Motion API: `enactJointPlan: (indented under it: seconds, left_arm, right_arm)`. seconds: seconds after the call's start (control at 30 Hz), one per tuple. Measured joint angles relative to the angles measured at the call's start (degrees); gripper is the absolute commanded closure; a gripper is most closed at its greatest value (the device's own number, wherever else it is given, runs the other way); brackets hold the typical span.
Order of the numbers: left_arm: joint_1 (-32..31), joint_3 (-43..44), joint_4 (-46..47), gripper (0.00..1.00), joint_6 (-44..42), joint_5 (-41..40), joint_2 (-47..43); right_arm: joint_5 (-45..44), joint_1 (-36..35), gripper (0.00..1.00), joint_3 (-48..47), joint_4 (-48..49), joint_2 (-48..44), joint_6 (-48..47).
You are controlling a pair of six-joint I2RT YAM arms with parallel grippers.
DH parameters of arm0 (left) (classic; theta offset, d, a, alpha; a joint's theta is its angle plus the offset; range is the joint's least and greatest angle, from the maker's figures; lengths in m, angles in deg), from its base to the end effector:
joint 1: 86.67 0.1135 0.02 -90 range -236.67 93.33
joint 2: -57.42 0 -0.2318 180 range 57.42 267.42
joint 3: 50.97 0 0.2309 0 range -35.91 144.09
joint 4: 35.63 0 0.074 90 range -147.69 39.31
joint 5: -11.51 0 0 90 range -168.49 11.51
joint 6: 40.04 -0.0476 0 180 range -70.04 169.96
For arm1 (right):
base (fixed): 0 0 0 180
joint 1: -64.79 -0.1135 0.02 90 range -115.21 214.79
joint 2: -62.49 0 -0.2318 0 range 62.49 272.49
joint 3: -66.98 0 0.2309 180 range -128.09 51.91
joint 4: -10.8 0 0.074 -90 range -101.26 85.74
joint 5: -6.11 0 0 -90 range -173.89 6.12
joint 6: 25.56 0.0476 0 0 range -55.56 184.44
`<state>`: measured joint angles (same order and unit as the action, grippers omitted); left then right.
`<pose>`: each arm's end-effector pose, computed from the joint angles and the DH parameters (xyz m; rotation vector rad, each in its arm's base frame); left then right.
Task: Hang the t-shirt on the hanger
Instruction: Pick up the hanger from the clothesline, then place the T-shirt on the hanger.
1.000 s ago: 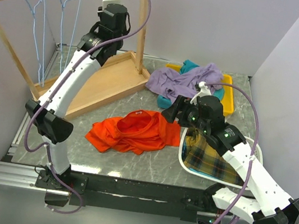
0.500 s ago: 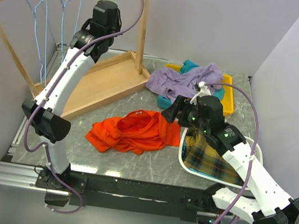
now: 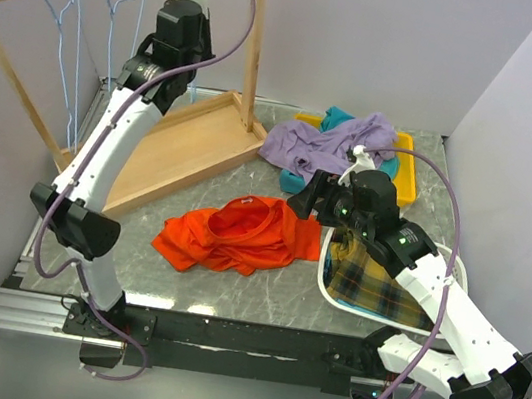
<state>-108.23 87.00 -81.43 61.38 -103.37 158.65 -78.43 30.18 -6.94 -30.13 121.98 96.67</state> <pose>0.3477 -0.1158 0.4605 -0.1670 1.7063 -0.0516 0.1905 0.1370 0.3166 -0.1072 2.1307 0.8117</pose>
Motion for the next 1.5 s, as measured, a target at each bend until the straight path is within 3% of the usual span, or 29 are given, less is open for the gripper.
enactJointPlan:
  seconds: [0.4,0.67,1.0,1.23,1.5]
  left_arm:
    - [0.02,-5.4,0.22,0.99,-0.42,4.68,-7.28]
    - [0.09,-21.38,-0.26,0.99,2.75,13.55,-19.47]
    - [-3.28,-46.31,-5.66,0.99,7.23,25.59,-47.95]
    - [-6.29,-50.75,-14.97,0.99,8.0,34.16,-63.34]
    - [-7.13,-51.41,-27.04,0.99,7.89,39.19,-65.33]
  right_arm:
    - [-0.02,0.0,0.16,0.0,0.0,0.0,-0.15]
    - [-4.63,-2.99,0.2,0.07,-0.04,-0.55,-0.33]
    - [-16.33,-17.2,0.38,9.01,4.57,-5.75,1.51]
    - [-18.05,-17.38,0.46,8.17,8.92,6.16,1.79]
    - [-20.15,-14.95,0.45,-0.79,9.81,17.49,1.33]
